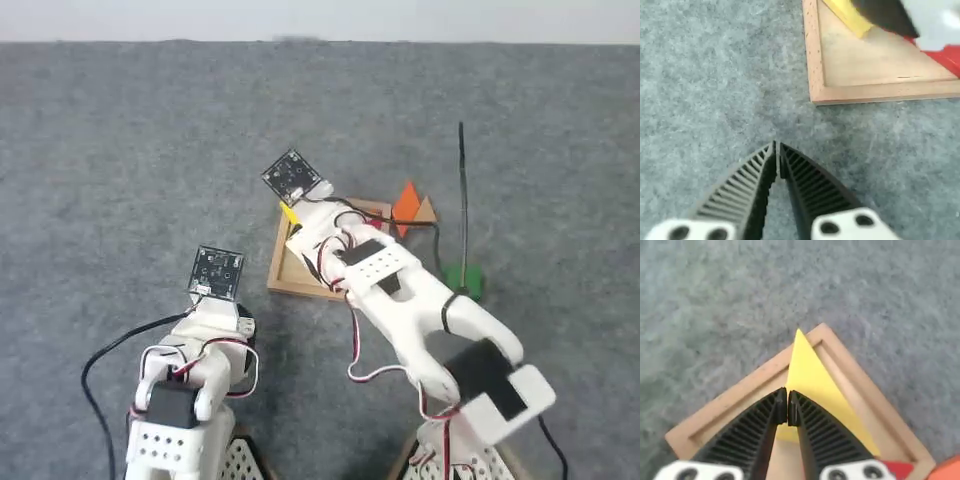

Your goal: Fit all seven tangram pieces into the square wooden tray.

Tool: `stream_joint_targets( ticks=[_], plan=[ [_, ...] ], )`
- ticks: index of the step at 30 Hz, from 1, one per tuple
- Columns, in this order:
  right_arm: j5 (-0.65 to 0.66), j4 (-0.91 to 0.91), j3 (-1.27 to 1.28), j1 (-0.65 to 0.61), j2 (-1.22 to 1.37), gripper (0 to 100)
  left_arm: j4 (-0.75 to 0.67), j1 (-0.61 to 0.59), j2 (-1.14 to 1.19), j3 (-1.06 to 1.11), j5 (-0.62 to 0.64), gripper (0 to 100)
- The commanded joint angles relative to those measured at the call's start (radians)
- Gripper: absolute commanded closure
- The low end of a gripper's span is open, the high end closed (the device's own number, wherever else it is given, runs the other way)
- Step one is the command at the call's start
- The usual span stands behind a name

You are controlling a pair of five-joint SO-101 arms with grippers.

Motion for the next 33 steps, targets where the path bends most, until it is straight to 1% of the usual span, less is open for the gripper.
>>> stream_joint_targets(
  ticks=[1,5,17,21,24,26,29,33],
  plan=[
    [-0.006,-0.028,-0.021,-0.002,0.008,99.2,0.006,0.002,-0.012,-0.013,0.012,99],
    [-0.006,-0.028,-0.032,0.018,0.042,99.2,0.006,0.002,-0.012,-0.013,0.012,99],
    [-0.005,-0.027,-0.037,0.143,0.054,99.2,0.006,0.002,-0.012,-0.013,0.012,99],
    [-0.005,-0.028,-0.037,0.137,0.048,99.2,0.006,0.002,-0.012,-0.013,0.012,99],
    [-0.006,-0.008,-0.023,0.125,-0.019,99.2,0.006,0.002,-0.012,-0.013,0.012,99],
    [-0.009,0.073,-0.017,0.122,-0.108,99.2,0.006,0.002,-0.012,-0.013,0.012,99],
    [-0.006,0.254,-0.014,0.134,-0.283,99.2,0.006,0.002,-0.012,-0.013,0.012,99],
    [-0.003,0.527,-0.018,0.236,-0.527,99.2,0.006,0.002,-0.012,-0.013,0.012,99]
  ],
)
